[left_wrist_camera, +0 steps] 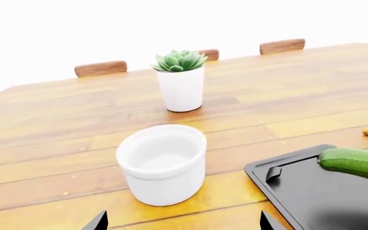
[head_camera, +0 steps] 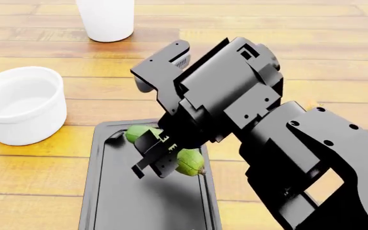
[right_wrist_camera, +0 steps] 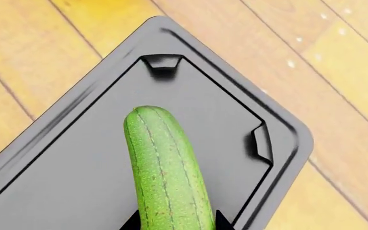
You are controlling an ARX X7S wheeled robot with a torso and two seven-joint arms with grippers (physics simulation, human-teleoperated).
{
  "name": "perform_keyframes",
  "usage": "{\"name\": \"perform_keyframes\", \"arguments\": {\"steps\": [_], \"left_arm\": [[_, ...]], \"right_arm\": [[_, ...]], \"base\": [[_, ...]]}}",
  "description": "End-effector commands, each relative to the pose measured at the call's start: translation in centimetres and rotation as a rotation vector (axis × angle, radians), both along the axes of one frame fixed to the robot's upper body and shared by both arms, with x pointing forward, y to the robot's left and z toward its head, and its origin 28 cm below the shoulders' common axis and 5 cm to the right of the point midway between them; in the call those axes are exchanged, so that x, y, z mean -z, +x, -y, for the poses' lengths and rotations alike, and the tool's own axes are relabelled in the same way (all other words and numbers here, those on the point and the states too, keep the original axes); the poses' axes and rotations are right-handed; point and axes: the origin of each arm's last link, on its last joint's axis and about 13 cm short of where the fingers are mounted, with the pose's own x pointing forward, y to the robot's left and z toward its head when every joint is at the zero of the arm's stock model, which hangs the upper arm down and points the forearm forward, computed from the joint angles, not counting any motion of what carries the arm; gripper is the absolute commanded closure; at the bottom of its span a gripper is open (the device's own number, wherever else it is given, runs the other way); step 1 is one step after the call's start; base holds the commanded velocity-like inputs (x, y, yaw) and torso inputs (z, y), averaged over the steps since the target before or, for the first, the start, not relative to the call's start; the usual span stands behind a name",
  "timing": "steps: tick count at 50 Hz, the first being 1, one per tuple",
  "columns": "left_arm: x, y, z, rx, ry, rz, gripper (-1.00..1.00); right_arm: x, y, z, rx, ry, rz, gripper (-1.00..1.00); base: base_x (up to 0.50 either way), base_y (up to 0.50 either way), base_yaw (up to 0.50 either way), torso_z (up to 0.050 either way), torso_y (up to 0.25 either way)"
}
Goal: Place the two vegetables and bowl onto the tray for setting up a vegetable dip station.
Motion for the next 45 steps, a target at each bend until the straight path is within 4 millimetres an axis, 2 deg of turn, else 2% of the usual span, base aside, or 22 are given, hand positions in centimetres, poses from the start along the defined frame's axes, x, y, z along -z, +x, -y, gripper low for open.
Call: {"name": "perform_keyframes", "arguments": {"steps": [1, 4, 5, 12, 19, 21, 23, 26, 27, 30, 32, 36, 42, 45], "left_arm": [[0.1, -0.4, -0.4, -0.001, 0.006, -0.001, -1.0], [0.2, 0.2, 0.3, -0.001, 0.007, -0.006, -1.0], [0.2, -0.1, 0.0, -0.001, 0.008, -0.006, -1.0], [0.0, -0.8, -0.6, 0.002, -0.008, -0.005, -1.0], [-0.2, 0.6, 0.8, 0.021, -0.026, -0.008, -1.0], [-0.4, 0.4, 0.6, 0.024, -0.027, -0.006, -1.0], [-0.4, 0.7, 0.9, 0.024, -0.026, -0.008, -1.0], [-0.7, -0.1, 0.1, 0.021, -0.029, -0.006, -1.0], [-0.7, 0.6, 0.6, 0.02, -0.034, -0.007, -1.0], [-0.7, 0.7, 0.5, 0.011, -0.069, -0.006, -1.0], [-0.6, 0.9, 0.6, 0.007, -0.06, -0.019, -1.0], [-2.0, 1.8, 0.6, -0.006, -0.098, 0.005, -1.0], [-2.7, 2.7, 1.1, 0.015, -0.094, 0.003, -1.0], [-3.2, 3.0, 0.8, 0.014, -0.105, 0.004, -1.0]], "right_arm": [[0.5, 0.2, 0.0, 0.004, 0.007, 0.004, 1.0], [0.3, 0.3, 0.1, 0.015, 0.014, 0.026, 1.0], [0.3, 0.2, 0.1, 0.015, 0.019, 0.025, -1.0], [-0.4, -0.2, 0.5, 0.024, 0.032, 0.032, -1.0], [-2.9, -0.9, 1.6, 0.042, 0.099, 0.096, -1.0], [-4.1, -1.5, 2.1, 0.067, 0.17, 0.151, -1.0], [-4.4, -2.3, 2.7, 0.077, 0.195, 0.19, -1.0], [-4.8, -2.8, 3.5, 0.114, 0.239, 0.254, -1.0], [-4.8, -2.9, 3.9, 0.151, 0.262, 0.287, -1.0], [-4.6, -3.5, 4.8, 0.206, 0.305, 0.354, -1.0], [-4.7, -4.2, 5.7, 0.258, 0.402, 0.422, -1.0], [-3.5, -5.9, 8.2, 0.353, 0.468, 0.581, -1.0], [-1.3, -7.3, 10.4, 0.507, 0.503, 0.591, -1.0], [-1.0, -8.5, 11.1, 0.561, 0.527, 0.644, -1.0]], "base": [[0.0, 0.0, 0.0, 0.0, 0.0], [0.0, 0.0, 0.0, 0.0, 0.0], [0.0, 0.0, 0.0, 0.0, 0.0], [0.0, 0.0, 0.0, 0.0, 0.0], [0.0, 0.0, 0.0, 0.0, 0.0], [0.0, 0.0, 0.0, 0.0, 0.0], [0.0, 0.0, 0.0, 0.0, 0.0], [0.0, 0.0, 0.0, 0.0, 0.0], [0.0, 0.0, 0.0, 0.0, 0.0], [0.0, 0.0, 0.0, 0.0, 0.0], [0.0, 0.0, 0.0, 0.0, 0.0], [0.0, 0.0, 0.0, 0.0, 0.0], [0.0, 0.0, 0.0, 0.0, 0.0], [0.0, 0.0, 0.0, 0.0, 0.0]]}}
